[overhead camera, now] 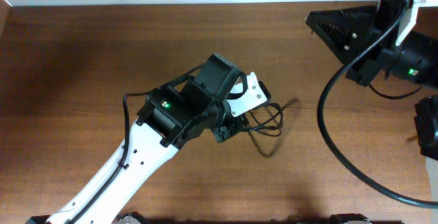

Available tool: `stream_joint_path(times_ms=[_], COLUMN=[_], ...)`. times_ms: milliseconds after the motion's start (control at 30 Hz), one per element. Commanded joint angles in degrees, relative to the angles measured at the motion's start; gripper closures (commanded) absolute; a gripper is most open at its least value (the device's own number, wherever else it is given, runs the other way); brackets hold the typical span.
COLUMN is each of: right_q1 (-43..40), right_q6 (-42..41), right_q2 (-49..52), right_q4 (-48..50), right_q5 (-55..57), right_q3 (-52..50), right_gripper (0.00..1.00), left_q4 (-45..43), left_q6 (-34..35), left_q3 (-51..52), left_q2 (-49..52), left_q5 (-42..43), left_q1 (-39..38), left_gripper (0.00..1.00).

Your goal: Untangle cables

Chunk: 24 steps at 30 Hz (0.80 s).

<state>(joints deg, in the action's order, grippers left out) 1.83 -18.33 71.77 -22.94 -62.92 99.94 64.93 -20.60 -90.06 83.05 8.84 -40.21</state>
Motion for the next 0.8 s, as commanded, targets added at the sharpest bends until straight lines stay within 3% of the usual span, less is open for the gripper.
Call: stream_joint_path(times_ms=[0,100,200,233,300,467,533,567,667,733,767], right_q1=[-0.09,-0.09,-0.09,-0.09,-0.09,-0.07,-0.04,0.00,0.04,0.04,0.04], right_q6=[-2.12,-2.10,-1.44,-1.44,-1.44,3.34,9.68,12.07,16.04,16.04,16.00], right_q2=[-0.68,-0.48,-0.42,-0.42,-0.42,-0.42,-0.37,-0.31,1.22,3.56,4.76], right_q4=[0.48,-1.03,-7.96,-9.99,-13.66,-31.17,-38.73,-41.90,-47.21,-49.37,-49.57], right_q5=[5.86,7.19,7.30,7.30,7.72,15.65,15.69,16.57,17.64,19.12,19.71], right_q3=[1.01,1.01,1.01,1.01,1.01,1.01,1.01,1.01,0.98,0.98,0.98], right_gripper=[0.96,0.96,0.38,0.27,0.17,0.09,0.07,0.01,0.01,0.01,0.09], left_q4=[2.56,3.28,2.38,1.84,0.72,-4.96,-8.68,-11.47,-20.33,-23.17,-23.58], left_q6=[-2.29,-2.25,-2.21,-2.12,-1.20,10.32,18.58,19.98,19.98,20.00,20.00], left_q3=[0.02,0.02,0.02,0.00,0.00,0.00,0.00,0.00,0.00,0.00,0.00], left_q2=[-0.11,-0.13,-0.13,-0.13,-0.13,-0.20,-0.20,-0.20,-0.20,-0.20,-0.20], left_q5=[-4.00,-3.98,-4.00,-4.00,-4.15,-4.17,-3.45,0.11,13.62,17.64,18.71], left_q1=[0.24,0.24,0.31,0.31,0.31,4.04,6.23,6.36,6.23,6.23,6.25], left_gripper=[1.00,1.00,1.00,1.00,1.00,1.00,1.00,1.00,1.00,1.00,1.00])
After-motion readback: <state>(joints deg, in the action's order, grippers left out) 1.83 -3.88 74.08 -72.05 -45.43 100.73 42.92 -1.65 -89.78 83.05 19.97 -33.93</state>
